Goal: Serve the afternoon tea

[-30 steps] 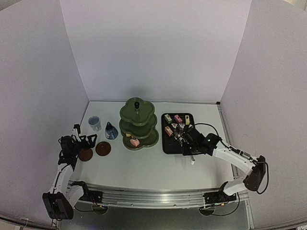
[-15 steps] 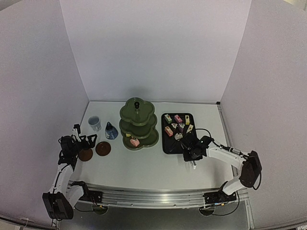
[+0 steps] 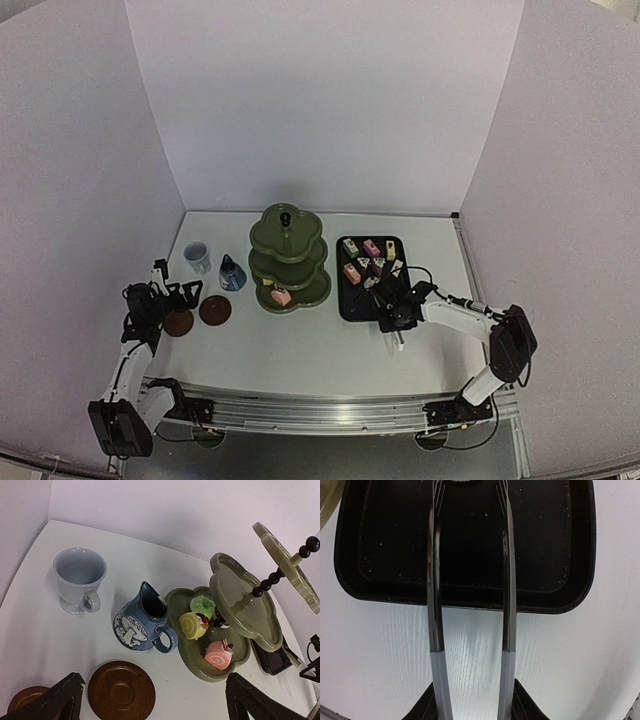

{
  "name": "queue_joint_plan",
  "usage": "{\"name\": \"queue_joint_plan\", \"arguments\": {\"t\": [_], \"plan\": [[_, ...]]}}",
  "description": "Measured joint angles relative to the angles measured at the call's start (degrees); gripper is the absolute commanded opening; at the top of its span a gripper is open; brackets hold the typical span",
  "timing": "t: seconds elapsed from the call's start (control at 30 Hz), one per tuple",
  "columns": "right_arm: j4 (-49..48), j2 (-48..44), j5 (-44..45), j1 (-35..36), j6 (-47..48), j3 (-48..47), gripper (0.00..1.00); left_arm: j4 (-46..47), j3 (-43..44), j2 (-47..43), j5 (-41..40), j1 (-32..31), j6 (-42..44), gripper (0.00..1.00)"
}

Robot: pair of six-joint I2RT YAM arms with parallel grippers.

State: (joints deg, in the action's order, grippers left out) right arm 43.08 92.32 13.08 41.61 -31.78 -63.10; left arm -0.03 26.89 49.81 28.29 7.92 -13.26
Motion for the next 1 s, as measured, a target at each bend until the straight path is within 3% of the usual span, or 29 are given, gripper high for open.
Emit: {"name": "queue_joint_plan", "arguments": {"t": [0.6, 0.77, 1.0], "plan": [[-1.57, 5.46, -0.85, -1.87, 4.87, -4.27, 0.39, 0.0, 0.0, -0.01, -0.02, 0.0, 0.02, 1.0], [-1.65, 7.13, -1.43, -2.38, 5.82, -4.99, 0.19, 0.0, 0.0, -0.01, -0.02, 0.0, 0.02, 1.0], [-1.72, 7.21, -2.09, -2.47, 6.22, -5.03, 0.03, -0.02, 0.0, -0.01, -0.09, 0.0, 0.02, 1.0]]}}
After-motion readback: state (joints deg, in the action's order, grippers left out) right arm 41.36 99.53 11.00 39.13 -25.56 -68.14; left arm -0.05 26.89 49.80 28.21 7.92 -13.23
